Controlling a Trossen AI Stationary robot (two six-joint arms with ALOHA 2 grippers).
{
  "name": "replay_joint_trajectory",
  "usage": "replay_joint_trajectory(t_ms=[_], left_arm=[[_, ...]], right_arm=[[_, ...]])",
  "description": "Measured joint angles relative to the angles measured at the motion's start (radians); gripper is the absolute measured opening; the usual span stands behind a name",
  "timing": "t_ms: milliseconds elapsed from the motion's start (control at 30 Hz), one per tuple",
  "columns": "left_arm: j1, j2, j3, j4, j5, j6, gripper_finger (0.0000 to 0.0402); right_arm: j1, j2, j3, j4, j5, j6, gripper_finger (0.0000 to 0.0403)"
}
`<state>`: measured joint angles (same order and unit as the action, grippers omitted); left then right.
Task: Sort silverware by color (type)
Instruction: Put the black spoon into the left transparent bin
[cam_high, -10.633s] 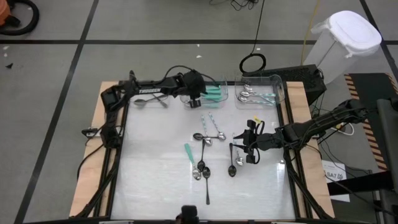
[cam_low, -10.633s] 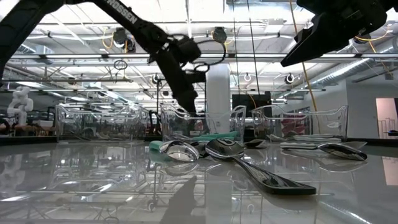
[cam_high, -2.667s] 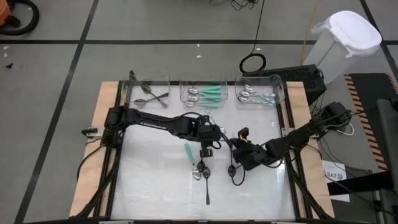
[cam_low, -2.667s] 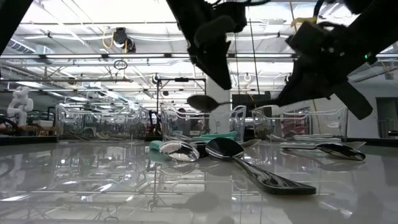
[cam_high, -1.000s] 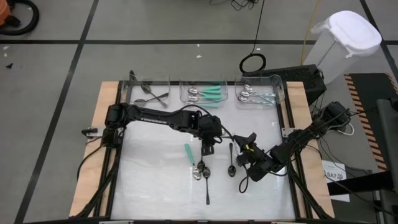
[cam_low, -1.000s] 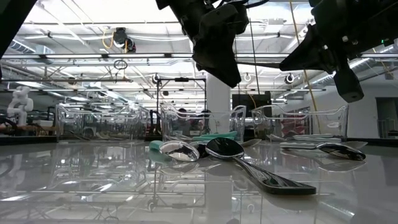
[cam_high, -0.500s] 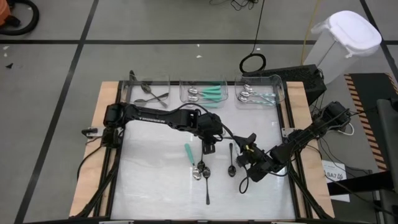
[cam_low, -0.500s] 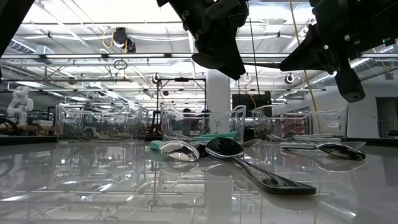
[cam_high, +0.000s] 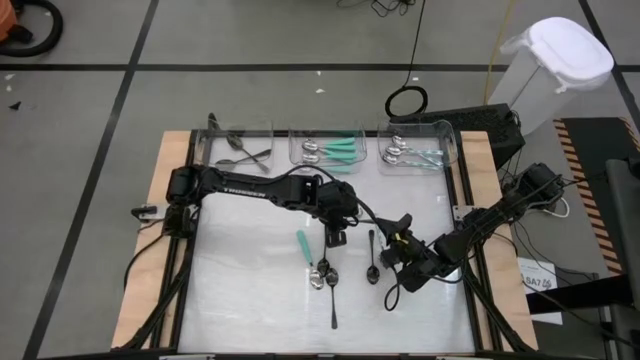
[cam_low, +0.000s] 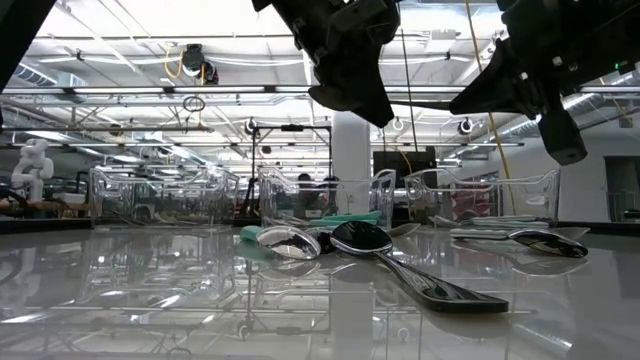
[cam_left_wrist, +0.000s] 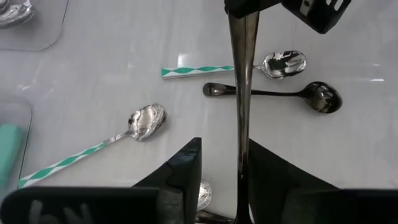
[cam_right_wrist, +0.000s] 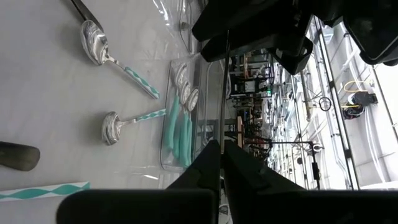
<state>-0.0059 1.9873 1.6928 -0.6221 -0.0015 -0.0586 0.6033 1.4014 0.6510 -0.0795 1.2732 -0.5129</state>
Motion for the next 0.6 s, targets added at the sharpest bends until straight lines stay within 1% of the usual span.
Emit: replay_joint_trajectory(t_ms=[100,233,600], left_arm=[[0.001,0.0,0.0,0.0,0.017,0.001,0.0102],[0.006,0.0,0.0,0.0,0.075,0.001,0.0102],[0.026,0.0,0.001,0.033,0.08,-0.009,0.0102]], right_arm=[[0.0,0.0,0.0,0.0,-0.014,0.0,0.0004],[0.0,0.0,0.0,0.0,-0.022,0.0,0.0004],[-0.001,0.0,0.0,0.0,-0.019,0.003,0.0004]])
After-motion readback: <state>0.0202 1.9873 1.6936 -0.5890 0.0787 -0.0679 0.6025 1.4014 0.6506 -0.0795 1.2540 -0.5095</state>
